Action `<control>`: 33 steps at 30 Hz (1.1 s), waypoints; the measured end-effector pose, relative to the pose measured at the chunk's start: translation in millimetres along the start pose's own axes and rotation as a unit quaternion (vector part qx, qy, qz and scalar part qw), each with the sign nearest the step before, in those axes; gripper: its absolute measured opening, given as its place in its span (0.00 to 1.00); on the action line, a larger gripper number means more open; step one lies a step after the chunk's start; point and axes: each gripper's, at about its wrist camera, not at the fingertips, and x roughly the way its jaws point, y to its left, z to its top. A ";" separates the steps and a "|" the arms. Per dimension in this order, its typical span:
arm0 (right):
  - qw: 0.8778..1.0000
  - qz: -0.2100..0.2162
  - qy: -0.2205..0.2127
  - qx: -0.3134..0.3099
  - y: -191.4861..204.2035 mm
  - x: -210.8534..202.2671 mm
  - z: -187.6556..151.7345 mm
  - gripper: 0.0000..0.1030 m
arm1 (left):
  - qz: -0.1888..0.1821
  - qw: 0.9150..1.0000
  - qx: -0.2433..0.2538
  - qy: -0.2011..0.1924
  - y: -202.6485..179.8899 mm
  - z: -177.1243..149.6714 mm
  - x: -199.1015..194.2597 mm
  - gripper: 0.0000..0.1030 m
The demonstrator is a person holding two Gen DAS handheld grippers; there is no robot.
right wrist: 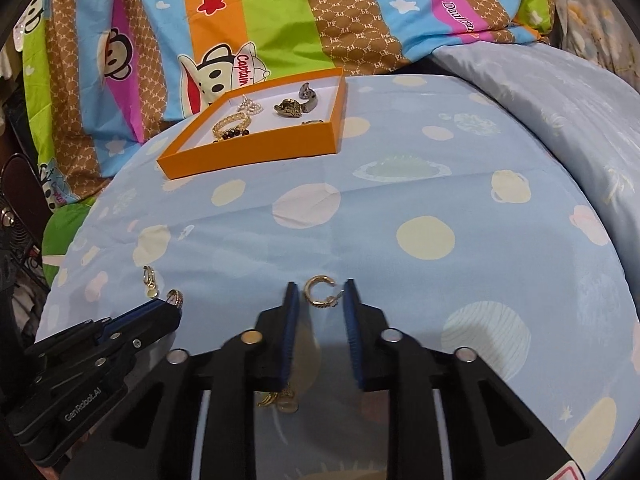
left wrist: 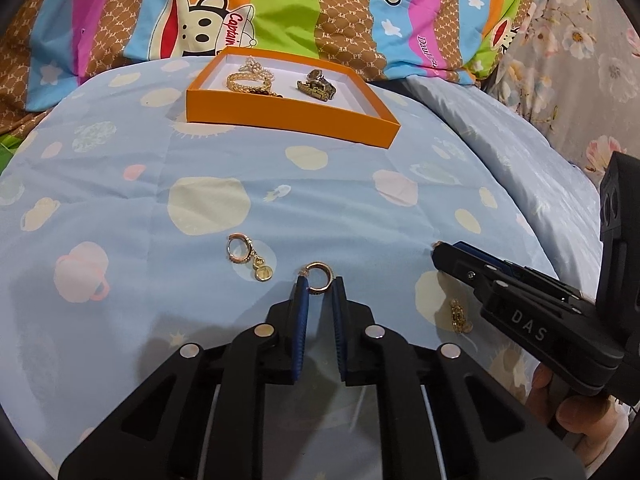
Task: Organize jewelry
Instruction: 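Grasp a gold hoop earring with the left tool while the right tool grasps the other hoop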
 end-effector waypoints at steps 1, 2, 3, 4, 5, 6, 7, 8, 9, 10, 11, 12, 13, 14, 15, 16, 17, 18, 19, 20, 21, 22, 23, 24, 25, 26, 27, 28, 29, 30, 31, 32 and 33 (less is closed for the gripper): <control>1.000 0.000 0.000 0.000 0.0 0.1 0.0 0.16 | 0.000 1.000 0.002 0.000 -0.8 0.2 0.2 0.14; 1.000 0.001 0.000 0.000 -0.1 0.1 0.0 0.16 | 0.002 1.000 0.003 0.000 -1.9 0.3 0.3 0.14; 1.000 0.001 0.000 0.001 -0.3 0.0 0.0 0.16 | 0.006 1.000 0.006 -0.001 -3.1 0.2 0.2 0.14; 1.000 0.002 0.000 0.002 -0.2 0.0 -0.1 0.16 | 0.007 1.000 0.007 -0.001 -3.4 -0.1 -0.1 0.14; 1.000 0.004 0.000 0.004 -0.4 0.3 0.2 0.16 | 0.008 1.000 0.007 -0.002 -3.9 -0.1 -0.1 0.14; 1.000 0.005 0.000 0.005 -0.5 0.5 0.1 0.16 | 0.009 1.000 0.007 -0.002 -3.8 -0.3 -0.7 0.14; 1.000 0.006 0.000 0.005 -0.5 0.6 0.5 0.16 | 0.010 1.000 0.005 -0.004 -2.9 -0.3 -1.3 0.14; 1.000 0.007 0.000 0.004 -0.3 0.7 0.9 0.16 | 0.009 1.000 0.002 -0.005 -1.6 -0.2 -1.8 0.14; 1.000 0.008 0.000 0.004 -0.7 1.3 1.1 0.16 | 0.008 1.000 -0.001 -0.004 -0.5 0.2 -1.8 0.14; 1.000 0.009 0.000 0.004 -0.4 1.7 1.5 0.16 | 0.008 1.000 -0.003 -0.004 0.6 0.8 -1.3 0.14; 1.000 0.010 0.000 0.004 -0.6 2.0 1.5 0.16 | 0.007 1.000 -0.004 -0.004 1.1 1.6 -0.7 0.14; 1.000 0.010 0.000 0.004 -0.8 2.4 1.8 0.16 | 0.007 1.000 -0.004 -0.003 1.3 3.0 0.5 0.14; 1.000 0.010 0.000 0.003 -0.7 2.5 1.9 0.16 | 0.008 1.000 -0.004 -0.004 1.5 4.3 1.3 0.14; 1.000 0.011 0.000 0.003 -0.6 2.5 1.9 0.16 | 0.009 1.000 -0.004 -0.003 1.7 5.4 2.2 0.14; 1.000 0.011 0.000 0.003 -0.5 2.4 1.8 0.16 | 0.010 1.000 -0.004 -0.003 1.7 6.0 2.6 0.14; 1.000 0.012 -0.001 0.003 -0.8 2.3 1.7 0.16 | 0.010 1.000 -0.004 -0.004 1.7 6.4 2.5 0.14; 1.000 0.012 -0.001 0.003 -1.2 2.0 1.4 0.16 | 0.010 1.000 -0.005 -0.004 1.7 6.8 2.3 0.14; 1.000 0.013 -0.002 0.003 -1.5 1.7 1.2 0.16 | 0.011 1.000 -0.005 -0.005 2.1 6.9 1.6 0.15; 1.000 0.014 -0.002 0.003 -1.6 1.6 1.2 0.16 | 0.014 1.000 -0.005 -0.008 2.1 6.6 0.3 0.17; 1.000 0.015 -0.003 0.003 -1.6 1.2 1.0 0.16 | 0.017 1.000 -0.003 -0.011 2.1 6.3 -1.1 0.26; 1.000 0.015 -0.004 0.003 -1.7 1.0 0.7 0.16 | 0.020 1.000 -0.002 -0.014 1.9 6.4 -2.2 0.33; 1.000 0.017 -0.004 0.003 -2.0 1.0 0.7 0.16 | 0.019 1.000 -0.001 -0.014 1.6 6.7 -2.0 0.34; 1.000 0.018 -0.004 0.004 -2.6 0.8 0.7 0.16 | 0.021 1.000 0.001 -0.011 1.2 7.2 -0.3 0.34; 1.000 0.019 -0.005 0.006 -3.3 0.6 0.7 0.16 | 0.021 1.000 0.001 -0.009 1.0 7.6 0.9 0.34; 1.000 0.020 -0.005 0.007 -3.5 0.5 0.7 0.16 | 0.020 1.000 0.002 -0.009 0.8 8.3 1.5 0.34; 1.000 0.022 -0.005 0.007 -3.7 0.4 0.7 0.16 | 0.020 1.000 0.002 -0.008 0.6 9.2 2.3 0.34; 1.000 0.022 -0.005 0.008 -3.8 0.2 0.7 0.16 | 0.020 1.000 0.003 -0.007 0.3 10.1 3.5 0.34; 1.000 0.023 -0.005 0.007 -3.6 0.2 0.9 0.16 | 0.020 1.000 0.004 -0.007 -0.3 11.0 4.2 0.33; 1.000 0.024 -0.006 0.007 -3.4 0.0 0.9 0.16 | 0.021 1.000 0.005 -0.007 -1.0 11.8 5.2 0.33; 1.000 0.025 -0.006 0.007 -3.1 -0.1 0.9 0.16 | 0.021 1.000 0.007 -0.007 -1.8 12.2 5.9 0.33; 1.000 0.025 -0.006 0.007 -3.0 -0.4 0.8 0.16 | 0.021 1.000 0.008 -0.006 -2.7 12.5 6.7 0.32; 1.000 0.026 -0.007 0.007 -2.9 -0.7 0.7 0.16 | 0.021 1.000 0.010 -0.006 -3.5 12.9 7.5 0.31; 1.000 0.026 -0.008 0.007 -2.7 -1.0 0.5 0.16 | 0.019 1.000 0.012 -0.005 -4.6 13.5 8.4 0.29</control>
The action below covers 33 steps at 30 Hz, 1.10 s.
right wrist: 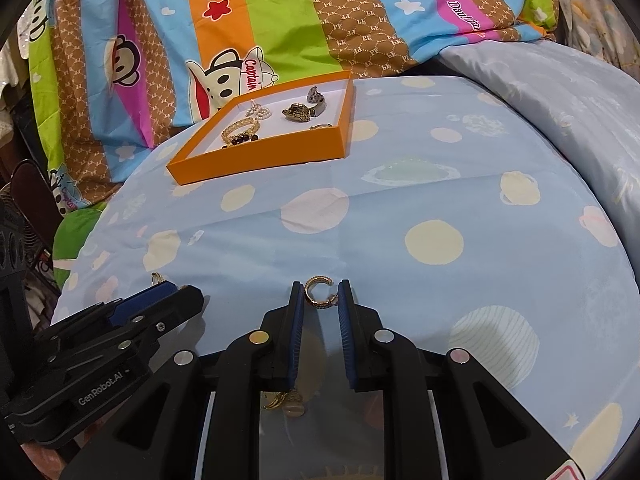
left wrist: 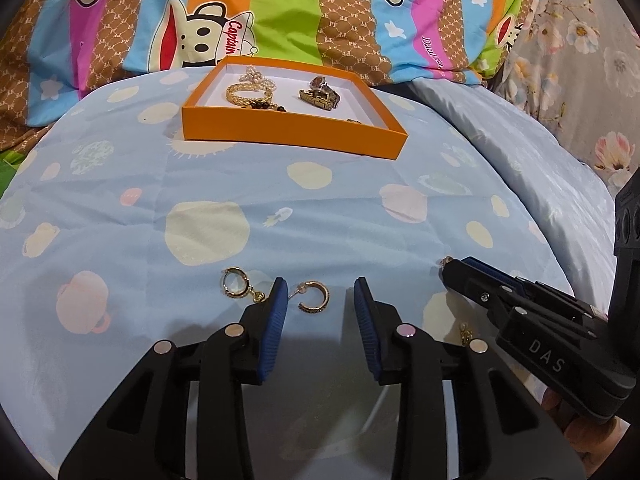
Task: Organize jewelry
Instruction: 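Grasp a gold hoop earring with the left tool while the right tool grasps the other hoop, then carry both gold hoop earrings into the orange box and open both tools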
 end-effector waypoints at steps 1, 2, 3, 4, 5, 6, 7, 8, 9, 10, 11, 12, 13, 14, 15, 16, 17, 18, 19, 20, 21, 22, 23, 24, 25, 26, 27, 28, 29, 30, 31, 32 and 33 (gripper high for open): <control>1.000 0.000 0.000 0.000 -0.1 -0.2 0.1 0.16 | -0.001 1.000 0.001 0.001 -0.4 0.0 0.3 0.27; 1.000 0.001 -0.001 0.001 -0.3 -0.6 0.1 0.16 | -0.002 1.000 0.002 0.002 -0.7 0.4 1.0 0.21; 1.000 0.002 -0.001 0.001 -0.5 -0.9 0.3 0.16 | -0.004 1.000 0.002 0.003 -0.5 0.5 1.3 0.19; 1.000 0.003 -0.002 0.002 -0.6 -1.1 0.6 0.16 | -0.004 1.000 0.000 0.003 0.2 0.6 1.2 0.18; 1.000 0.004 -0.002 0.002 -0.6 -1.4 0.6 0.16 | -0.006 1.000 -0.001 0.003 0.7 0.6 1.2 0.18; 1.000 0.004 -0.002 0.002 -0.7 -1.5 0.7 0.16 | -0.007 1.000 -0.002 0.003 1.1 0.6 1.1 0.18; 1.000 0.005 -0.003 0.003 -0.7 -1.9 0.7 0.16 | -0.007 1.000 -0.002 0.003 1.0 0.5 1.0 0.18; 1.000 0.005 -0.004 0.003 -0.6 -2.7 0.7 0.16 | -0.007 1.000 0.000 0.002 0.3 0.4 0.6 0.18; 1.000 0.006 -0.005 0.003 -0.5 -3.6 0.7 0.16 | -0.007 1.000 0.002 0.002 0.5 0.4 0.5 0.18; 1.000 0.006 -0.006 0.003 -0.6 -4.5 0.8 0.16 | -0.008 1.000 0.005 0.002 -0.5 0.2 -0.3 0.18; 1.000 0.006 -0.007 0.003 -0.5 -6.0 0.6 0.15 | -0.008 1.000 0.007 0.001 -1.6 -0.1 -1.0 0.17; 1.000 0.006 -0.008 0.003 -0.5 -7.5 0.5 0.15 | -0.009 1.000 0.009 0.001 -2.7 -0.5 -2.2 0.17; 1.000 0.007 -0.010 0.003 -0.4 -9.3 0.6 0.15 | -0.010 1.000 0.011 0.001 -4.1 -1.0 -3.6 0.17; 1.000 0.007 -0.012 0.004 0.0 -11.9 0.7 0.15 | -0.012 1.000 0.013 0.000 -5.2 -1.5 -5.7 0.17; 1.000 0.008 -0.014 0.004 0.6 -14.5 0.6 0.15 | -0.014 1.000 0.013 0.000 -5.9 -1.9 -7.4 0.17; 1.000 0.010 -0.016 0.003 1.4 -17.5 0.8 0.15 | -0.015 1.000 0.013 -0.001 -6.8 -2.3 -9.9 0.17; 1.000 0.011 -0.020 0.002 2.8 -21.3 1.1 0.15 | -0.018 1.000 0.013 -0.002 -7.3 -2.3 -13.5 0.17; 1.000 0.012 -0.023 0.001 4.2 -24.8 1.8 0.15 | -0.020 1.000 0.013 -0.004 -8.0 -2.0 -16.0 0.17; 1.000 0.013 -0.026 -0.001 5.7 -28.4 2.8 0.15 | -0.021 1.000 0.014 -0.007 -8.7 -1.6 -19.3 0.17; 0.999 0.015 -0.031 -0.003 7.5 -32.9 4.0 0.15 | -0.023 1.000 0.014 -0.011 -9.3 -0.8 -24.5 0.17; 0.999 0.016 -0.035 -0.004 9.2 -36.9 5.4 0.15 | -0.024 1.000 0.013 -0.014 -9.4 -0.1 -28.1 0.17; 0.999 0.017 -0.039 -0.006 11.0 -40.8 6.6 0.15 | -0.027 0.999 0.012 -0.018 -9.4 1.2 -33.3 0.17; 0.999 0.018 -0.044 -0.009 13.2 -45.1 8.1 0.15 | -0.029 0.999 0.012 -0.022 -9.8 2.7 -37.4 0.17; 0.999 0.020 -0.048 -0.011 15.3 -49.0 9.6 0.15 | -0.030 0.999 0.012 -0.025 -10.3 4.1 -41.0 0.17; 0.998 0.021 -0.052 -0.014 17.5 -52.4 11.1 0.15 | -0.032 0.999 0.014 -0.029 -10.6 5.8 -45.6 0.17; 0.998 0.022 -0.055 -0.016 19.2 -54.9 12.4 0.15 | -0.033 0.999 0.014 -0.032 -10.8 7.3 -47.6 0.17; 0.998 0.023 -0.058 -0.019 21.1 -57.3 14.0 0.15 | -0.033 0.999 0.015 -0.036 -10.8 9.3 -51.7 0.17; 0.998 0.023 -0.061 -0.022 22.8 -59.5 15.6 0.15 | -0.035 0.998 0.014 -0.040 -10.5 11.4 -55.0 0.17; 0.997 0.023 -0.064 -0.026 24.7 -61.5 17.7 0.15 | -0.036 0.998 0.014 -0.044 -9.8 14.4 -58.8 0.17; 0.997 0.023 -0.066 -0.028 26.0 -63.1 19.8 0.15 | -0.035 0.998 0.014 -0.047 -9.3 16.4 -60.8 0.17; 0.997 0.024 -0.068 -0.030 26.5 -64.1 22.5 0.15 | -0.035 0.998 0.014 -0.051 -8.2 19.4 -63.4 0.17; 0.997 0.025 -0.070 -0.030 26.8 -64.9 25.8 0.15 | -0.034 0.998 0.015 -0.055 -7.3 22.6 -65.4 0.17; 0.997 0.028 -0.071 -0.029 27.0 -65.2 28.6 0.15 | -0.031 0.998 0.016 -0.060 -5.8 27.2 -67.8 0.17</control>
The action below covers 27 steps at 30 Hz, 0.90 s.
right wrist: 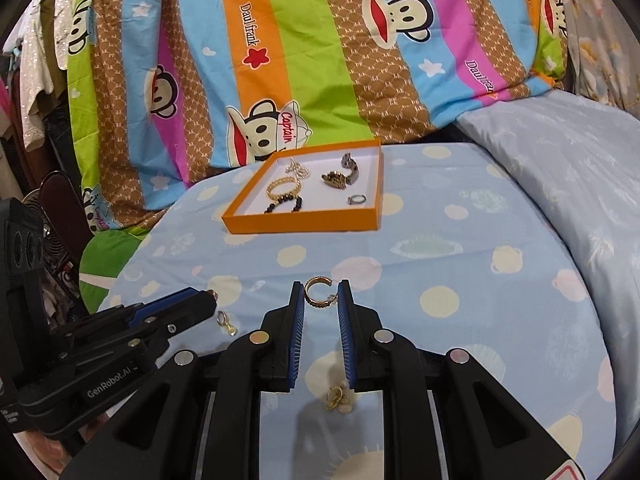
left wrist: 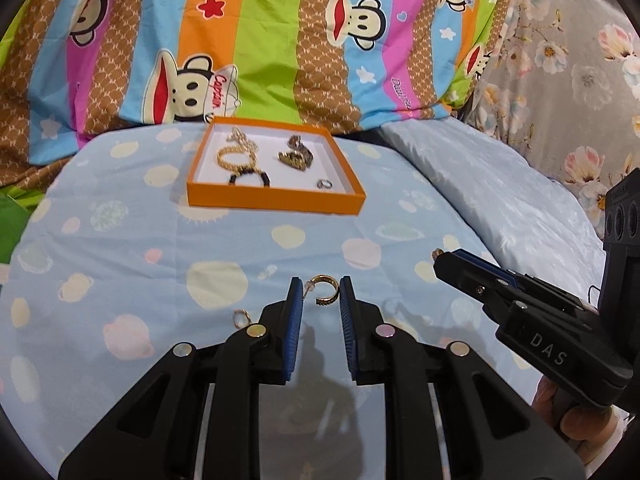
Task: Organize jewelry
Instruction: 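Carry both gold hoop earrings into the orange box and open both tools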
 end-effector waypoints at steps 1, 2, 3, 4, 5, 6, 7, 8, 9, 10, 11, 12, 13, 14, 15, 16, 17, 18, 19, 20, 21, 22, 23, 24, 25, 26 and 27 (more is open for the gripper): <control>1.000 0.002 -0.001 0.001 -0.2 0.7 3.2 0.15 | 0.000 1.000 0.000 -0.004 2.0 4.4 -1.0 0.17; 1.000 0.004 -0.003 0.001 -0.5 1.9 7.5 0.15 | 0.001 1.000 0.001 -0.008 4.1 10.7 -1.2 0.17; 1.000 0.005 -0.004 0.001 -0.1 3.2 10.7 0.15 | 0.001 1.000 0.001 -0.009 5.7 14.3 -1.1 0.17; 1.000 0.005 -0.005 -0.001 -0.2 5.7 15.4 0.15 | -0.001 1.000 0.001 -0.011 7.7 20.4 0.3 0.17; 1.000 0.006 -0.006 -0.002 0.2 8.0 19.1 0.15 | -0.003 1.000 0.002 -0.013 9.3 26.9 2.4 0.17; 1.000 0.007 -0.006 -0.002 0.0 11.2 24.1 0.15 | -0.005 1.000 0.003 -0.014 10.2 31.9 4.5 0.17; 1.000 0.010 -0.006 -0.001 -0.6 14.7 28.8 0.15 | -0.005 1.000 0.005 -0.015 11.0 37.9 7.8 0.17; 1.000 0.014 -0.006 0.001 -1.7 20.1 35.5 0.15 | -0.005 1.000 0.007 -0.016 12.1 44.4 11.4 0.17; 1.000 0.016 -0.006 0.002 -2.4 25.2 40.8 0.15 | -0.005 1.000 0.011 -0.020 12.4 52.1 16.3 0.17; 1.000 0.017 -0.004 0.003 -3.3 30.1 45.3 0.15 | -0.004 1.000 0.015 -0.024 12.7 57.9 19.7 0.17; 1.000 0.018 -0.002 0.003 -4.1 37.7 51.8 0.15 | -0.001 0.999 0.018 -0.030 13.0 66.5 25.3 0.17; 1.000 0.018 0.000 0.003 -4.8 44.1 56.7 0.15 | 0.001 0.999 0.021 -0.034 13.2 72.5 29.9 0.17; 1.000 0.018 0.002 0.002 -4.8 50.0 61.0 0.15 | 0.005 0.999 0.023 -0.037 13.6 79.4 36.4 0.17; 1.000 0.018 0.003 0.002 -5.3 57.2 66.0 0.15 | 0.008 0.999 0.025 -0.038 13.9 84.8 42.6 0.17; 1.000 0.018 0.005 0.002 -5.7 63.6 70.1 0.15 | 0.011 0.999 0.028 -0.036 14.1 92.6 53.5 0.17; 1.000 0.017 0.006 0.001 -6.0 69.9 74.0 0.15 | 0.013 0.999 0.029 -0.036 14.9 96.4 59.0 0.17; 1.000 0.016 0.008 0.000 -6.5 77.1 77.8 0.15 | 0.014 0.999 0.032 -0.034 15.3 102.4 69.4 0.17; 1.000 0.015 0.009 -0.001 -6.6 83.7 80.9 0.15 | 0.016 0.999 0.033 -0.033 15.4 105.8 75.5 0.17; 1.000 0.015 0.011 -0.001 -7.5 89.9 83.7 0.15 | 0.016 0.999 0.035 -0.032 15.8 109.5 82.5 0.17; 1.000 0.014 0.013 -0.001 -8.3 97.3 86.4 0.15 | 0.016 0.999 0.037 -0.031 15.8 112.7 89.3 0.17; 1.000 0.013 0.015 -0.002 -9.0 103.1 88.7 0.15 | 0.019 0.999 0.038 -0.031 16.6 116.7 97.9 0.17; 1.000 0.012 0.017 -0.001 -10.2 110.3 91.1 0.15 | 0.019 0.999 0.039 -0.027 17.7 120.3 106.5 0.17; 1.000 0.011 0.019 0.000 -11.3 115.8 92.7 0.15 | 0.019 0.999 0.038 -0.025 18.5 122.2 112.3 0.17; 1.000 0.011 0.022 0.001 -12.8 121.9 94.8 0.15 | 0.020 0.999 0.038 -0.022 20.1 125.8 121.6 0.17; 1.000 0.010 0.024 0.002 -14.2 128.0 97.0 0.16 | 0.021 0.999 0.038 -0.020 20.9 127.7 127.0 0.17; 1.000 0.008 0.028 0.001 -15.5 135.5 99.4 0.16 | 0.022 0.999 0.037 -0.018 22.5 129.6 132.9 0.17; 1.000 0.005 0.030 0.001 -16.6 142.0 101.5 0.16 | 0.023 0.999 0.034 -0.015 25.6 131.8 141.4 0.17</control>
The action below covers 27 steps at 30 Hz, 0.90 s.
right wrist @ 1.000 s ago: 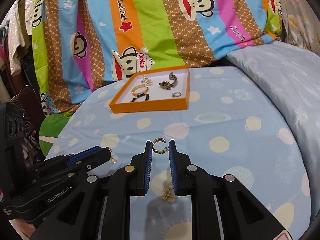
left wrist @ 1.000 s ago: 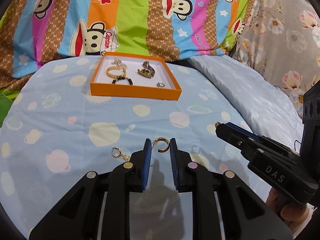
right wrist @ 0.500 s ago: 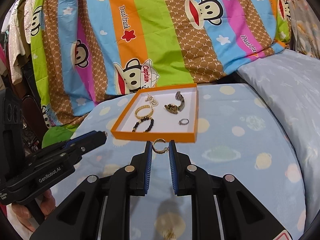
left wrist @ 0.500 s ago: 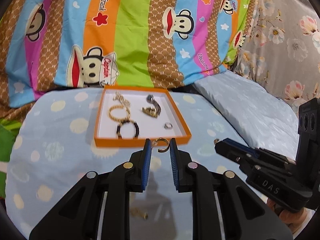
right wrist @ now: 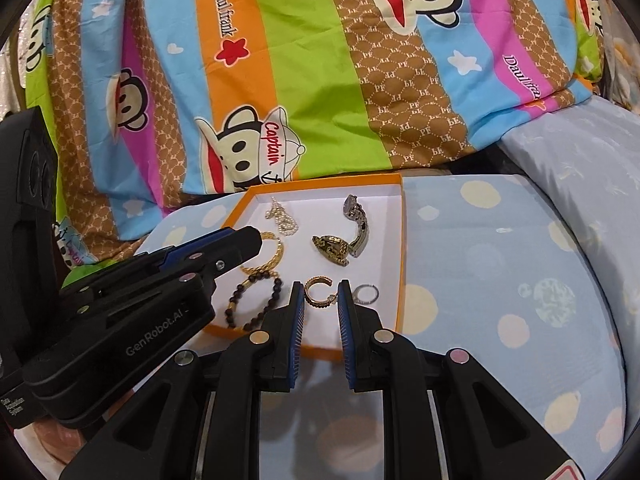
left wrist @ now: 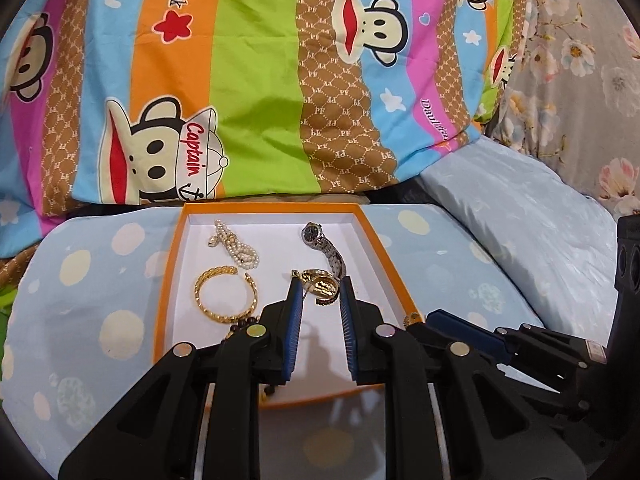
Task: Organize jewelry
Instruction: 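Carry both gold hoop earrings into the orange box and open both tools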
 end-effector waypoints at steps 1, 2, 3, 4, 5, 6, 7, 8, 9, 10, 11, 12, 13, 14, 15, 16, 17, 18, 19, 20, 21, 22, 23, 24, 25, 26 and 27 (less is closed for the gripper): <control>1.000 -0.002 0.003 0.000 -1.6 6.0 2.4 0.16 | 0.001 1.000 -0.002 0.002 1.7 1.0 4.6 0.17; 1.000 -0.003 0.006 0.001 -3.4 13.1 5.1 0.16 | 0.002 1.000 -0.006 0.006 4.9 2.4 12.1 0.17; 1.000 -0.003 0.009 0.001 -4.9 18.9 7.4 0.16 | 0.003 1.000 -0.007 0.008 7.0 2.3 16.3 0.17; 1.000 -0.003 0.012 0.002 -6.5 24.4 9.3 0.16 | 0.004 1.000 -0.008 0.011 9.2 2.4 21.2 0.17; 1.000 -0.004 0.014 0.002 -7.8 29.8 11.5 0.16 | 0.005 1.000 -0.008 0.013 10.8 2.4 25.2 0.17; 1.000 -0.005 0.016 0.001 -8.4 34.7 13.1 0.16 | 0.007 1.000 -0.008 0.015 12.8 1.8 29.9 0.17; 1.000 -0.006 0.018 0.000 -8.7 38.8 14.4 0.16 | 0.008 1.000 -0.009 0.018 14.8 1.7 33.5 0.17; 1.000 -0.007 0.021 -0.001 -8.9 43.4 15.6 0.16 | 0.008 1.000 -0.012 0.020 17.0 0.8 36.7 0.17; 1.000 -0.007 0.023 -0.003 -8.9 46.6 15.9 0.16 | 0.009 1.000 -0.014 0.023 19.2 0.3 39.6 0.17; 1.000 -0.006 0.026 -0.006 -8.8 49.7 16.2 0.16 | 0.011 1.000 -0.015 0.024 20.9 -0.2 41.8 0.17; 1.000 -0.007 0.027 -0.007 -8.7 51.3 16.0 0.16 | 0.011 0.999 -0.015 0.027 21.9 -0.7 43.3 0.18; 1.000 -0.007 0.028 -0.008 -8.7 52.5 15.7 0.16 | 0.012 0.999 -0.017 0.030 23.2 -0.9 45.9 0.18; 1.000 -0.007 0.028 -0.008 -8.5 52.8 15.9 0.16 | 0.013 0.999 -0.020 0.034 24.6 -1.4 47.5 0.18; 1.000 -0.007 0.026 -0.007 -8.5 52.3 16.1 0.17 | 0.014 0.999 -0.023 0.036 25.4 -1.3 48.6 0.18; 1.000 -0.009 0.021 -0.006 -8.6 51.2 16.6 0.17 | 0.012 0.999 -0.028 0.039 26.6 -1.5 49.0 0.18; 1.000 -0.009 0.019 -0.006 -8.5 49.8 17.4 0.17 | 0.012 0.999 -0.030 0.040 27.0 -1.7 48.7 0.18; 1.000 -0.009 0.016 -0.005 -8.3 48.0 18.7 0.17 | 0.012 0.999 -0.030 0.040 26.9 -1.3 48.0 0.18; 1.000 -0.009 0.014 -0.004 -8.5 46.2 19.8 0.17 | 0.011 0.999 -0.030 0.039 26.5 -0.9 46.1 0.18; 1.000 -0.009 0.012 -0.003 -8.8 43.3 21.3 0.17 | 0.011 0.999 -0.030 0.038 26.4 0.0 44.2 0.19; 1.000 -0.009 0.008 -0.002 -9.1 39.3 22.7 0.17 | 0.011 0.999 -0.033 0.035 26.5 1.5 39.7 0.20; 1.000 -0.009 0.003 -0.001 -9.3 33.7 24.3 0.17 | 0.009 0.999 -0.036 0.032 26.7 3.1 35.8 0.23; 1.000 -0.008 -0.002 0.001 -9.4 27.7 25.3 0.17 | 0.007 0.999 -0.040 0.025 27.0 5.3 29.0 0.24; 1.000 -0.007 -0.009 0.002 -9.1 19.6 26.6 0.17 | 0.006 0.999 -0.042 0.020 27.2 7.4 23.5 0.24; 1.000 -0.006 -0.016 0.003 -8.7 10.1 27.5 0.17 | 0.003 0.999 -0.044 0.013 27.3 10.5 13.8 0.24; 1.000 -0.004 -0.024 0.004 -7.9 0.6 28.5 0.18 | 0.001 0.999 -0.045 0.006 27.3 13.1 2.8 0.24; 0.999 -0.002 -0.033 0.005 -7.2 -11.9 28.7 0.18 | -0.001 0.999 -0.046 -0.001 27.1 15.1 -9.4 0.25; 0.999 -0.001 -0.041 0.006 -6.6 -24.2 28.3 0.18 | -0.002 0.999 -0.045 -0.007 27.0 16.4 -18.6 0.29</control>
